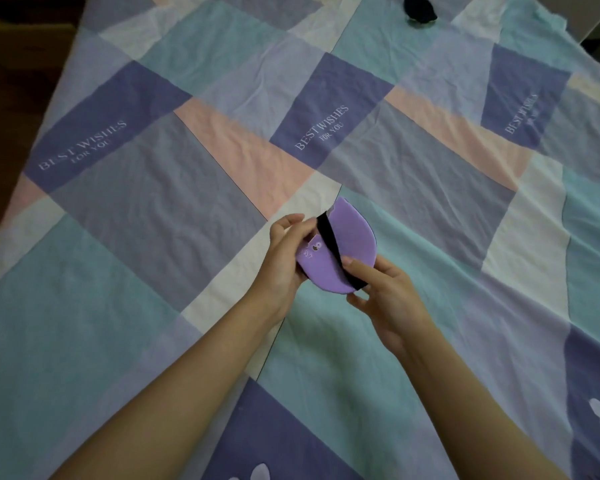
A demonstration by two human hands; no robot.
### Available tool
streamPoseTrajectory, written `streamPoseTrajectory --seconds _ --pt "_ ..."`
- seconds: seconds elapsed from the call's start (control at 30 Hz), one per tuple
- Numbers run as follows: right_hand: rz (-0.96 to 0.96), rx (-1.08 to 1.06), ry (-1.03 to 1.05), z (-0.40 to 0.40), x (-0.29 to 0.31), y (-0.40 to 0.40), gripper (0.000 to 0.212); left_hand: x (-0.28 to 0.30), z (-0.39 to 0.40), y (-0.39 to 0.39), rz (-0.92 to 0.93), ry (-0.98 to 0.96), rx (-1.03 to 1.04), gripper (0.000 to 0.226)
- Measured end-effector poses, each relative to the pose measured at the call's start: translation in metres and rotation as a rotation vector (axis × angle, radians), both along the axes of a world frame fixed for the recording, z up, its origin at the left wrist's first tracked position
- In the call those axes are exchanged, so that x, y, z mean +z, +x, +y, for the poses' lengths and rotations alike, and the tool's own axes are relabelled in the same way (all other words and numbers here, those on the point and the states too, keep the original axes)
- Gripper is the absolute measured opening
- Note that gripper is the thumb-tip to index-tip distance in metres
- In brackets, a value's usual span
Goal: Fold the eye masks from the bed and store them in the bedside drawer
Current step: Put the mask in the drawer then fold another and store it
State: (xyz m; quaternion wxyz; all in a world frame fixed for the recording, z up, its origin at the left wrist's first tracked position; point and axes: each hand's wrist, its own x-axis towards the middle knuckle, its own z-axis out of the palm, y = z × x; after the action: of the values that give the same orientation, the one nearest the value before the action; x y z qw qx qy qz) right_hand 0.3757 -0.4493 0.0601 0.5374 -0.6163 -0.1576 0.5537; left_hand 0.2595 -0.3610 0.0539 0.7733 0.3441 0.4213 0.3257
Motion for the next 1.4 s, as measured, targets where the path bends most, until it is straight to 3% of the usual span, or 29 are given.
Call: streamPoseTrajectory --seconds 0.07,0.17,0.3,0.43,0.57,0.73,0.83,1.0,1.2,1.4 --pt "-0.004 0.020 -0.007 -0.001 -0.002 -0.003 0.010 -0.003 0.005 -0.005 0.122 0.126 -0.139 0.040" --pt "-0.070 0.026 0.001 -0.001 -0.005 -0.007 0.016 -0.006 0.013 -0.013 0.241 0.226 -0.199 0.032" --pt "-0.448 0.055 0.212 0.000 0.000 -0.003 0.059 -0.004 0.026 -0.022 0.319 0.210 -0.225 0.027" --pt "-0.776 0.299 0.370 0.004 0.018 0.003 0.063 0.009 0.036 -0.030 0.275 0.126 -0.305 0.027" --pt "-0.733 0.439 0.452 0.005 0.035 -0.006 0.052 0.032 0.031 -0.037 0.228 0.167 -0.358 0.031" --pt "-0.643 0.430 0.457 -0.003 0.067 -0.013 0.056 0.079 0.013 -0.051 0.255 0.257 -0.368 0.032" --pt "-0.664 0.420 0.475 -0.013 0.103 -0.011 0.053 0.118 0.002 -0.064 0.428 0.498 -0.295 0.036" --pt "-0.742 0.415 0.615 -0.032 0.193 -0.014 0.050 0.213 -0.028 -0.100 0.962 0.976 -0.187 0.058" --pt "-0.880 0.444 0.827 -0.051 0.311 -0.045 0.046 0.326 -0.076 -0.167 1.160 1.112 -0.038 0.063" --pt "-0.890 0.449 1.042 -0.064 0.406 -0.115 0.038 0.419 -0.125 -0.254 1.467 1.205 0.105 0.067"
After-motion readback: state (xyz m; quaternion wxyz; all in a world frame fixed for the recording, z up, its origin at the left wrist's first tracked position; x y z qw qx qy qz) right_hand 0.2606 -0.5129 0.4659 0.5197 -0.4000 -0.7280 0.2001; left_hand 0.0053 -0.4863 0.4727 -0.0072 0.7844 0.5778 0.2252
